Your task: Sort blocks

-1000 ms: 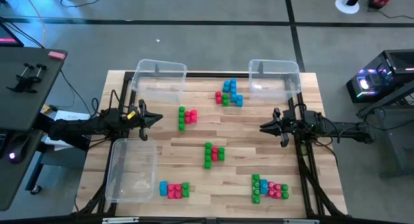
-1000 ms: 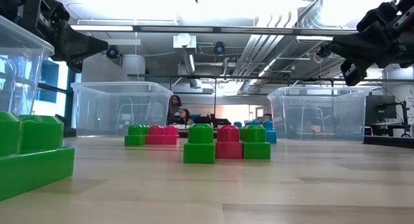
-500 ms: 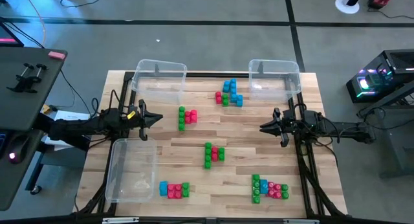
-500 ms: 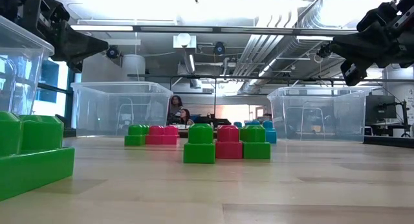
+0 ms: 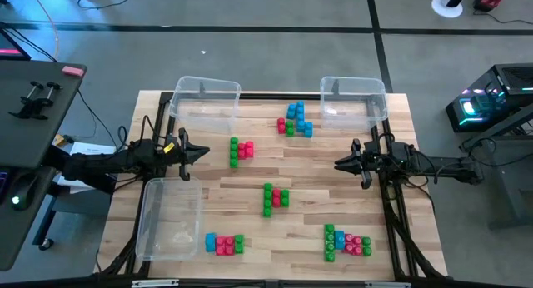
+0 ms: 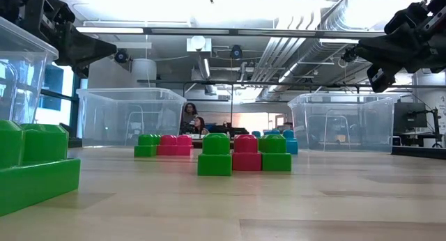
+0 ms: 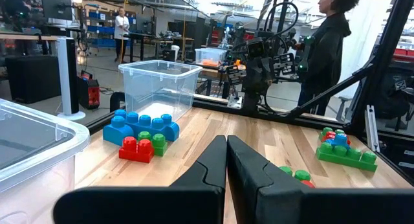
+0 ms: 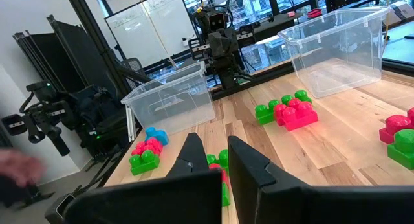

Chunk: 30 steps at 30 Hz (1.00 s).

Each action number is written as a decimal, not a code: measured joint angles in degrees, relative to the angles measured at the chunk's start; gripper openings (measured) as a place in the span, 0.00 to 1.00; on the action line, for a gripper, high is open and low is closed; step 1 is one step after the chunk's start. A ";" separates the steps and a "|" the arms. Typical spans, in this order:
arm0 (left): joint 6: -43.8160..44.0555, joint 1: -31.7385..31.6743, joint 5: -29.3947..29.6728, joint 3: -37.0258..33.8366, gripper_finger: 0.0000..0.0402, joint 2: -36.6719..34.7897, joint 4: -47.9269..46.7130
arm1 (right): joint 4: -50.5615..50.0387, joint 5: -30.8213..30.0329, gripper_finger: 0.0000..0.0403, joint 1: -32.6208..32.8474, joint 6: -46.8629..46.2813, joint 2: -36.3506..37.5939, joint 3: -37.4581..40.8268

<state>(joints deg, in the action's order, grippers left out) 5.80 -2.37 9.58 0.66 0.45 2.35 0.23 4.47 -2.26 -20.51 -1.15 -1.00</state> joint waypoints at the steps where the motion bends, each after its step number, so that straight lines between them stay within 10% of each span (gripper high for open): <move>1: 0.00 0.00 0.02 0.00 0.00 0.02 0.00 | -0.01 0.00 0.00 0.00 0.00 -0.02 -0.02; 14: -1.85 -0.23 3.62 -0.01 0.00 0.08 2.72 | 0.00 0.02 0.00 0.00 0.01 -0.02 -0.01; 18: 16.49 -0.13 2.80 -0.01 0.00 0.02 18.43 | 0.00 0.02 0.00 0.00 0.02 0.00 -0.01; 26: 28.92 -0.26 22.81 0.76 0.00 0.62 39.22 | -0.01 0.00 0.00 -0.01 0.01 -0.01 -0.01; 30: 32.83 -0.22 10.29 9.12 0.00 8.47 29.94 | -0.01 0.01 0.00 -0.01 0.01 -0.01 -0.01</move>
<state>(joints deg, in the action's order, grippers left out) 38.64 -2.59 19.87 9.79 8.92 32.29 0.22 4.48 -2.27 -20.51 -1.16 -1.01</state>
